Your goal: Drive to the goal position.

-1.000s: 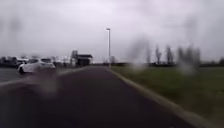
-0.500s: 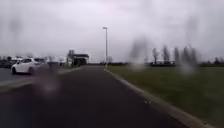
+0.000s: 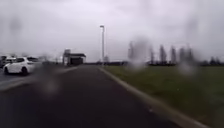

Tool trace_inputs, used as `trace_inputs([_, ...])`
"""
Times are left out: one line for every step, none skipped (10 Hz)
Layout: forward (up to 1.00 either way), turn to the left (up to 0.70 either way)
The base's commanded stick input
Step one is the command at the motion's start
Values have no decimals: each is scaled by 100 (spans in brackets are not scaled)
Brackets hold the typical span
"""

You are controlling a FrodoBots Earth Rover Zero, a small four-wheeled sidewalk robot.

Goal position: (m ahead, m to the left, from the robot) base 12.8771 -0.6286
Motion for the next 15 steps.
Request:
trace_inputs([85, 26])
trace_inputs([85, 10])
trace_inputs([85, 0])
trace_inputs([85, 0])
trace_inputs([85, 0])
trace_inputs([85, 0])
trace_inputs([85, 0])
trace_inputs([85, 0])
trace_inputs([85, 0])
trace_inputs([85, 0])
trace_inputs([85, 0])
trace_inputs([85, 0])
trace_inputs([85, 0])
trace_inputs([85, 0])
trace_inputs([85, 0])
